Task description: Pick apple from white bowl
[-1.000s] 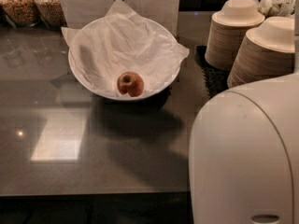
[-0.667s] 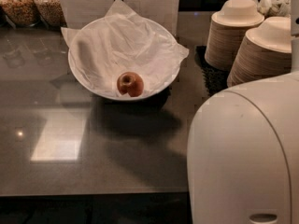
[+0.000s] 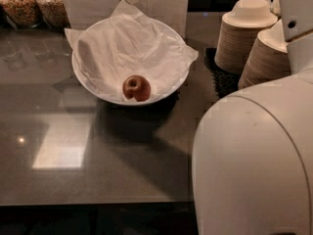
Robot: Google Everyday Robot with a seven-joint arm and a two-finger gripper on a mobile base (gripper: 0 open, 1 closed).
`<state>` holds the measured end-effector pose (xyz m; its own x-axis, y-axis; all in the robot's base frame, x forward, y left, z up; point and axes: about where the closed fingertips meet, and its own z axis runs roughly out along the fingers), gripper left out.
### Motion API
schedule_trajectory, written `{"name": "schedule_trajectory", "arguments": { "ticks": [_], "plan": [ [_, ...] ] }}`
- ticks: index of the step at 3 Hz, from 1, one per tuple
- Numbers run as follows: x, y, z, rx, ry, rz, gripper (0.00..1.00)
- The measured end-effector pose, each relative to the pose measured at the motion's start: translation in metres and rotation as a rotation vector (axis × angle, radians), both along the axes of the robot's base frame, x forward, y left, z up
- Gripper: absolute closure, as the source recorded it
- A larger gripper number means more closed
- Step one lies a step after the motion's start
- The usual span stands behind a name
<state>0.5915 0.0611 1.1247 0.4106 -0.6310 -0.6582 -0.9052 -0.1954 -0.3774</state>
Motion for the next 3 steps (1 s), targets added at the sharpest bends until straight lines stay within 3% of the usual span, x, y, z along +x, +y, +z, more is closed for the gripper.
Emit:
{"name": "schedule_trajectory", "arguments": {
  "ticks": [1, 2, 3],
  "plan": [
    [0.006, 0.008, -0.017, -0.003, 0.034, -0.005, 0.0],
    [0.01, 0.013, -0.016, 0.011, 0.027, -0.012, 0.0],
    [0.009, 0.005, -0.027, 0.07, 0.059, -0.019, 0.0]
  ]
}}
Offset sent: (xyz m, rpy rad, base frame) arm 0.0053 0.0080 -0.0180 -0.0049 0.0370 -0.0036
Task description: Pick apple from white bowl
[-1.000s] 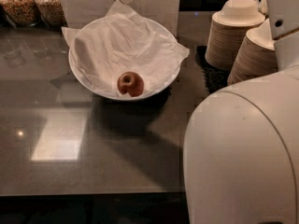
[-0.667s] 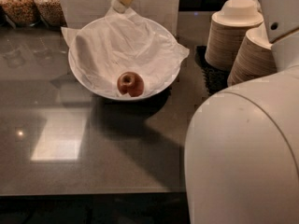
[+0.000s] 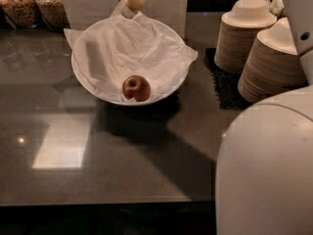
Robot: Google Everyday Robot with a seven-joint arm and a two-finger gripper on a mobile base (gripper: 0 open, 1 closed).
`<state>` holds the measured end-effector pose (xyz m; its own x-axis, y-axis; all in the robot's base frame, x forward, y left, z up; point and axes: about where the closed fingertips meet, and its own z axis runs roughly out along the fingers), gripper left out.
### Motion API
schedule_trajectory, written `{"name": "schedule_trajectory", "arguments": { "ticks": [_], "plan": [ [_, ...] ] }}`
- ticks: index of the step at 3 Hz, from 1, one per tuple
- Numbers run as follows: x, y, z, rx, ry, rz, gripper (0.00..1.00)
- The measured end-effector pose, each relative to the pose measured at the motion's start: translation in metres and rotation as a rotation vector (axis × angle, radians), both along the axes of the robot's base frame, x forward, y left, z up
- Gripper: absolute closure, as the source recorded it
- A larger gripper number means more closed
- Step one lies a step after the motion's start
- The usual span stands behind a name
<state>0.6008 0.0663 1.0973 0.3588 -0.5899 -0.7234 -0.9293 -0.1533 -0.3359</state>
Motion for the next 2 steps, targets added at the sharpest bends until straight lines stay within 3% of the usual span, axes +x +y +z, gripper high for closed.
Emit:
{"name": "schedule_trajectory", "arguments": {
  "ticks": [1, 2],
  "plan": [
    [-0.019, -0.014, -0.017, 0.037, 0.04, -0.029, 0.0],
    [-0.024, -0.01, -0.048, 0.013, 0.104, -0.021, 0.0]
  ]
}}
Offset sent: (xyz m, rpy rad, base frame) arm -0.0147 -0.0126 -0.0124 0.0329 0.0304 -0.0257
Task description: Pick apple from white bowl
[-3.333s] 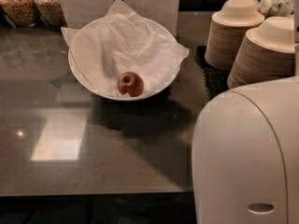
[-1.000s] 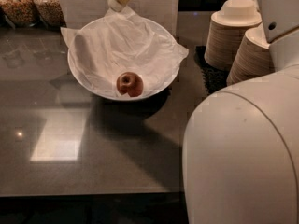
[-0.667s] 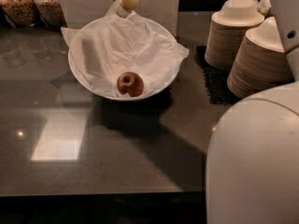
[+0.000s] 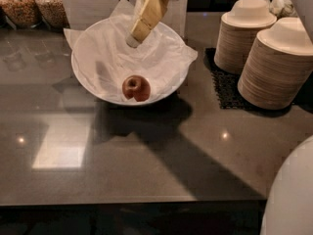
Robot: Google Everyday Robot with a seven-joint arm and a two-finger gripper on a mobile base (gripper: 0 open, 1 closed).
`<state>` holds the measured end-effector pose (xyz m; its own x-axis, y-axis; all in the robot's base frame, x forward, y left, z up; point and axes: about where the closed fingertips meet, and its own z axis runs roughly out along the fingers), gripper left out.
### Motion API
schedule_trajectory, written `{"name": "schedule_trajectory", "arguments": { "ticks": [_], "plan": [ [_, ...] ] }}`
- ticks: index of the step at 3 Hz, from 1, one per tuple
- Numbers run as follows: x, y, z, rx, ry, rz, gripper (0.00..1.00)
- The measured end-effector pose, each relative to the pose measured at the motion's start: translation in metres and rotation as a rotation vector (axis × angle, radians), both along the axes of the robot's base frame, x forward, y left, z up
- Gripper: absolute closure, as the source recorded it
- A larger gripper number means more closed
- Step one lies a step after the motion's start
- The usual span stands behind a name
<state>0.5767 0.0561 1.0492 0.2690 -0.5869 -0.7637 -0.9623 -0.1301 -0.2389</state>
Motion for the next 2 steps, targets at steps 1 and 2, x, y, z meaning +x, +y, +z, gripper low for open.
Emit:
{"name": "schedule_trajectory", "arguments": {
  "ticks": [1, 2],
  "plan": [
    [0.0, 0.0, 0.0, -0.001, 0.0, 0.0, 0.0],
    [0.021, 0.007, -0.048, -0.07, 0.089, -0.023, 0.0]
  ]
}}
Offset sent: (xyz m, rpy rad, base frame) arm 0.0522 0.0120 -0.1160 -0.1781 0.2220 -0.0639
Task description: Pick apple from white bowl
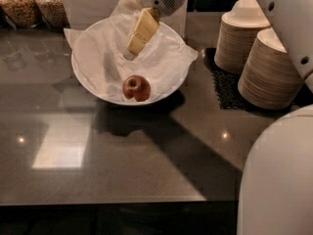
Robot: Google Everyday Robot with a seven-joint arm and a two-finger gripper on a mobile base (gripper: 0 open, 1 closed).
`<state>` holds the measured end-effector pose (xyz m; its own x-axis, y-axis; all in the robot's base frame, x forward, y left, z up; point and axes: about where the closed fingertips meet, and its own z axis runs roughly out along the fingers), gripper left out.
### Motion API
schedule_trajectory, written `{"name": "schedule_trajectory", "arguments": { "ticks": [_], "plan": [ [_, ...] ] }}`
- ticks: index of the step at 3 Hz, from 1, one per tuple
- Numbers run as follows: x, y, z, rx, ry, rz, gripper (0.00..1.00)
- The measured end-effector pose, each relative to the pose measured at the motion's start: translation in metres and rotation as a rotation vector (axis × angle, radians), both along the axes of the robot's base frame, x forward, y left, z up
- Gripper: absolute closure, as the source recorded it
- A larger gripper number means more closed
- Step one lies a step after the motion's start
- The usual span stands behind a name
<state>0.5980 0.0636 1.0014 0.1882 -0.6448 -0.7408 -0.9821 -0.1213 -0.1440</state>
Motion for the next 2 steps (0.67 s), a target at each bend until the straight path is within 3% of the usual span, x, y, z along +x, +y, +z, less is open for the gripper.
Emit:
{"name": "schedule_trajectory", "arguments": {
  "ticks": [1, 2],
  "plan": [
    [0.0191, 0.0014, -0.0607, -0.051, 0.112, -0.039, 0.0],
    [0.0191, 0.0014, -0.0608, -0.051, 0.112, -0.039, 0.0]
  ]
}}
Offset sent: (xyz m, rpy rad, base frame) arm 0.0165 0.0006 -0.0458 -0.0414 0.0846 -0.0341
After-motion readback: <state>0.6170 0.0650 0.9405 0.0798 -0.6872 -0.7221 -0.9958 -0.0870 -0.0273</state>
